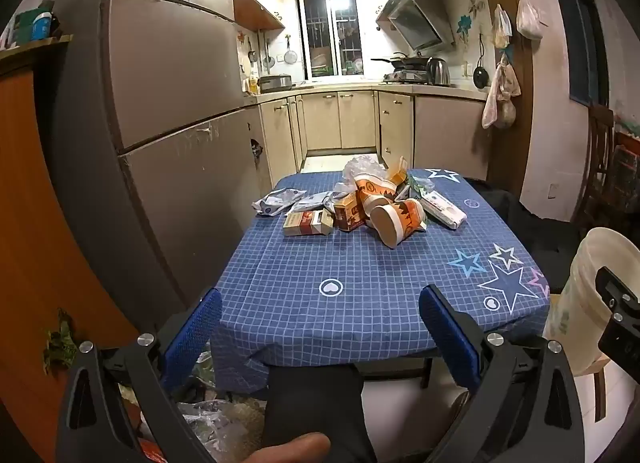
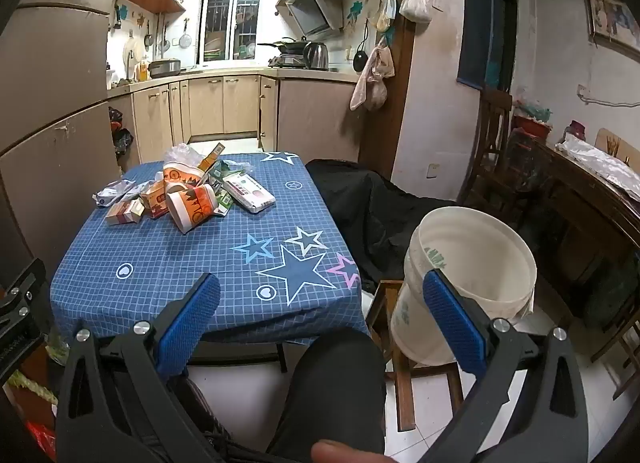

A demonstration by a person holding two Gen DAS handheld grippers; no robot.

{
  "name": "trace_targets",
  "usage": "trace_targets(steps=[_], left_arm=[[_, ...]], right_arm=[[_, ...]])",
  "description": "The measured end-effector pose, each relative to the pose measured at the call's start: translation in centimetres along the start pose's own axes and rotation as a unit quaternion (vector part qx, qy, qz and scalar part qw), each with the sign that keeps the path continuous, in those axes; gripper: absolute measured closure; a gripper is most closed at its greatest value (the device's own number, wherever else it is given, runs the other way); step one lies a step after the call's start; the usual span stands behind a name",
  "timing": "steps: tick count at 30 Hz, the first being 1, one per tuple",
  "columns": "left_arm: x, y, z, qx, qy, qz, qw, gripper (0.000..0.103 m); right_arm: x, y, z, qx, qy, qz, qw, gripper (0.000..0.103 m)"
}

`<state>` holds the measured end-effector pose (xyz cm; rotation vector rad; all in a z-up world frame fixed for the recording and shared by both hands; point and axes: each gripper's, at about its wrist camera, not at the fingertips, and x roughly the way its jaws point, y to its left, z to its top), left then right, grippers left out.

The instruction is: Collect trash

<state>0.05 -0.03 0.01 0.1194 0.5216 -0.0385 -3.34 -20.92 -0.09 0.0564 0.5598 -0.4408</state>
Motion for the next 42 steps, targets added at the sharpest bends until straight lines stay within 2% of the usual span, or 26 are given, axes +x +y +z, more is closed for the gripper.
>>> trace_targets(steps=[4, 5, 10, 42], left_arm=[[0.8, 0.0, 0.4, -0.004, 0.008, -0.004, 1.0, 0.004], [0.1, 0.5, 0.1, -0.011, -0.002, -0.003, 0.9999, 0.004], [0.1, 0.3, -0.1, -0.007, -0.002, -0.001, 1.0, 0.004], [0.1, 0.5, -0.1, -0.004, -0.004, 0.009, 0.9999, 0.004]], right_arm=[[-0.2, -0.3, 0.1, 0.002, -0.003, -0.008, 1.0, 0.005], [-0.2, -0.5, 0.1, 0.004, -0.004, -0.01, 1.0, 0.005], [0.5, -0.5, 0.2, 0.004, -0.007, -0.018, 1.0, 0.005], [0.6, -0.6, 0.1, 0.002, -0.001, -0.021, 1.0, 0.005]])
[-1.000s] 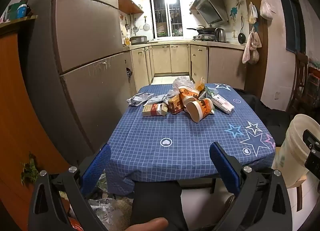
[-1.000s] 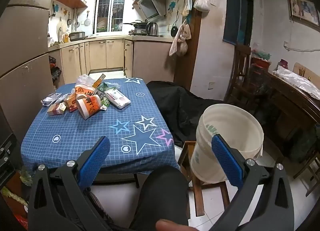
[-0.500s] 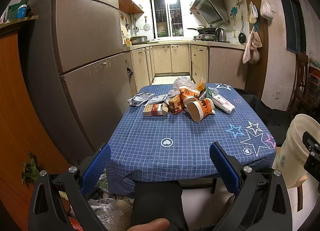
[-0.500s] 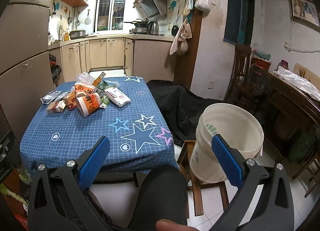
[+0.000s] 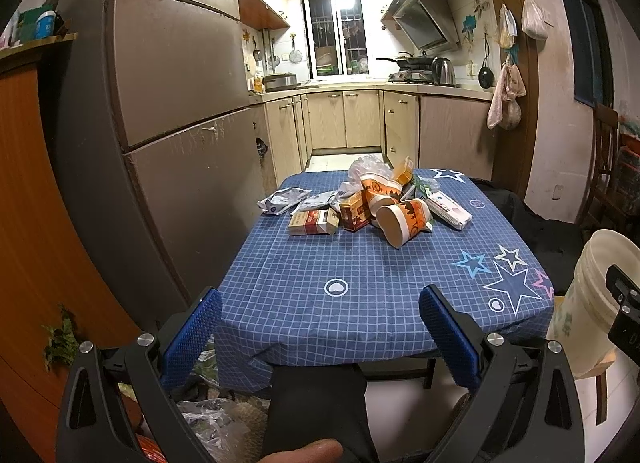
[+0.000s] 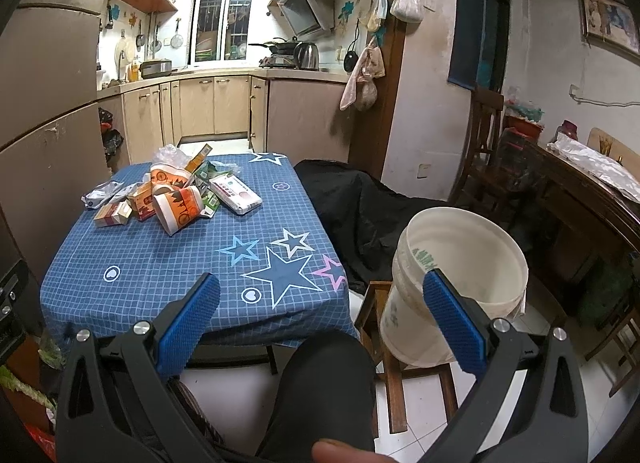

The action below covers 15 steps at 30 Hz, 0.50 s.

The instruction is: Collect trash

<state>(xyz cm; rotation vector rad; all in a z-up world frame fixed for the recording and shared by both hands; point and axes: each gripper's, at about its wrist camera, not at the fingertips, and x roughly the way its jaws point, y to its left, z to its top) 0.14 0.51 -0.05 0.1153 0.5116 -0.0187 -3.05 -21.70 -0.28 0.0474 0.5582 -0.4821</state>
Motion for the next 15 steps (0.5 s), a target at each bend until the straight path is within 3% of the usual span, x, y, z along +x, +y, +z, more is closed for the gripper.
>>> trace_targets(steps=[15], left_arm=[[0.22, 0.09, 0.07, 0.001, 0.003, 0.002, 1.0, 0.004]], right_arm=[[0.1, -0.18, -0.08, -0.001, 0.001, -0.005, 1.0, 0.005]])
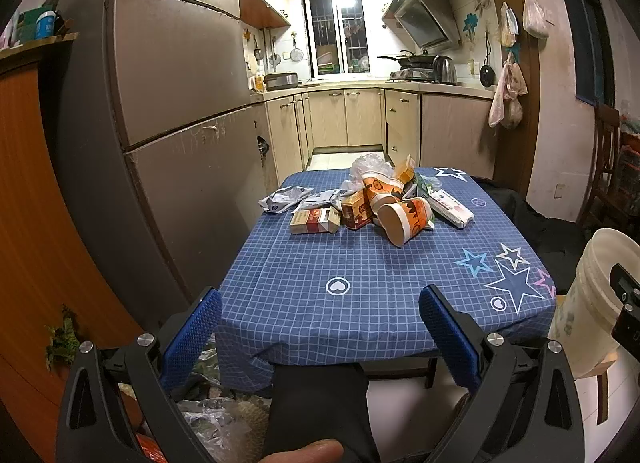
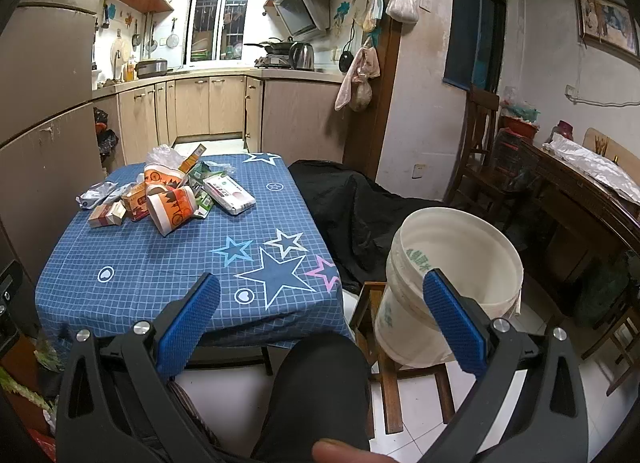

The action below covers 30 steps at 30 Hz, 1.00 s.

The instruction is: Collect trash

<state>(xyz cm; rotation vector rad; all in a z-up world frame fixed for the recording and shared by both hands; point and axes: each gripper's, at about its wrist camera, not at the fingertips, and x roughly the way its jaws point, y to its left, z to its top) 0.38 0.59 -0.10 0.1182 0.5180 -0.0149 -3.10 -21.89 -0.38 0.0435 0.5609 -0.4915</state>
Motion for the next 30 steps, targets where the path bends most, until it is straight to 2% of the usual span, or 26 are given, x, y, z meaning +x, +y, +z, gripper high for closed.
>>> trace_targets(steps=[22, 30], left_arm=[[0.01, -0.51, -0.27, 0.007, 0.0, 0.007, 1.0, 0.004], [0.45, -0.63, -0.59, 0.012, 0.004, 0.004, 0.9999, 0.004]], right_arm=[[-0.04, -0.05, -0.28, 0.006, 0.004, 0.015, 1.0, 0.005], [-0.71, 0.42, -0.55, 0.007, -0.006, 0.052, 0.999, 0.005]])
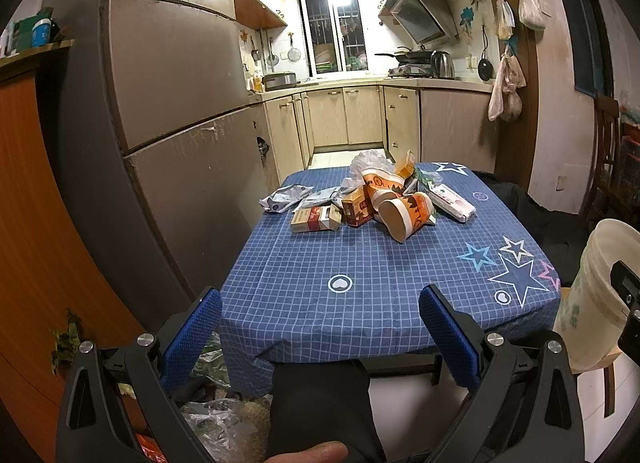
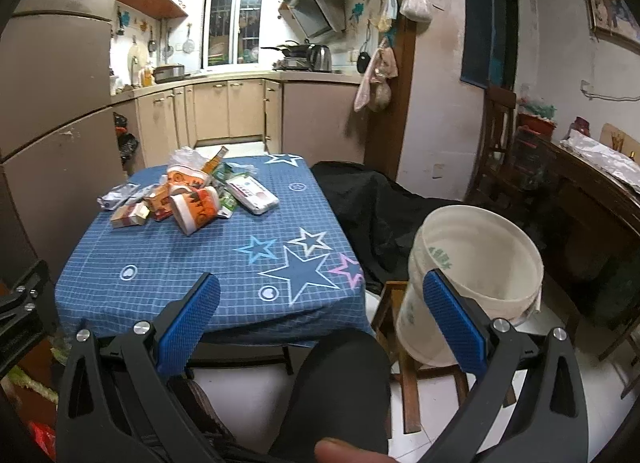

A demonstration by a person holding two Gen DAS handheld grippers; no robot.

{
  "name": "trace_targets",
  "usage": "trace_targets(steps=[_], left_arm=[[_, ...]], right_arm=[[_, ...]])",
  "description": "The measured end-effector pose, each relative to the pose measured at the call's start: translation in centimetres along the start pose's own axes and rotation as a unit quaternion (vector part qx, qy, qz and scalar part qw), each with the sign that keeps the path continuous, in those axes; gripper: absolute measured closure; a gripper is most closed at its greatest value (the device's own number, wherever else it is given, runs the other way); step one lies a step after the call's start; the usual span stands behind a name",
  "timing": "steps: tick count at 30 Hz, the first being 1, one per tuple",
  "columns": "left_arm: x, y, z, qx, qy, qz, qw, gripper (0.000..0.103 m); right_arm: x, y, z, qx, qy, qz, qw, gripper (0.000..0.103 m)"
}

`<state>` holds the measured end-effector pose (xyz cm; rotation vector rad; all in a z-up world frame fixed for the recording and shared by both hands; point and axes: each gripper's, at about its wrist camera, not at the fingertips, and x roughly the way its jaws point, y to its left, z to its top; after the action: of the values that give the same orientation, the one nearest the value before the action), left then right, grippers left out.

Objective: Collect trash
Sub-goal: 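Reach both tools toward the trash pile on the table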

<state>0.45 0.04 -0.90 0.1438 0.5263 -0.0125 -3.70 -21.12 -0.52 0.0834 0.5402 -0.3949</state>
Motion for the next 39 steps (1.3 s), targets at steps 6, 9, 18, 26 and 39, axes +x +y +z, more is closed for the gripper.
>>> trace_targets(steps=[6, 9, 18, 26, 39], left_arm=[[3.6, 1.2, -1.0, -0.039, 0.053, -0.031, 0.9973, 0.004], [5.7, 1.8, -1.3, -0.059, 0.083, -0.044, 0.9938, 0.004], [10.9, 3.4, -1.2, -0.1, 0.127, -0.099, 0.9819, 0.004], [16.9, 7.8, -0.3, -0.108, 0.13, -0.073, 0.9829, 0.005], [35.7, 14.9, 10.5, 0.0, 0.085, -0.133, 0.9874, 0.013]], right_arm=[[1.9, 0.4, -0.2, 0.016, 0.02, 0.074, 0.997, 0.005], [3.9, 1.2, -0.4, 0.019, 0.051, 0.103, 0.993, 0.005], [11.1, 5.0, -1.4, 0.002, 0.177, 0.175, 0.968, 0.005], [15.8, 6.6, -0.7, -0.005, 0.217, 0.225, 0.95, 0.005], [21.4, 7.8, 2.3, -0.018, 0.177, 0.257, 0.95, 0.008]])
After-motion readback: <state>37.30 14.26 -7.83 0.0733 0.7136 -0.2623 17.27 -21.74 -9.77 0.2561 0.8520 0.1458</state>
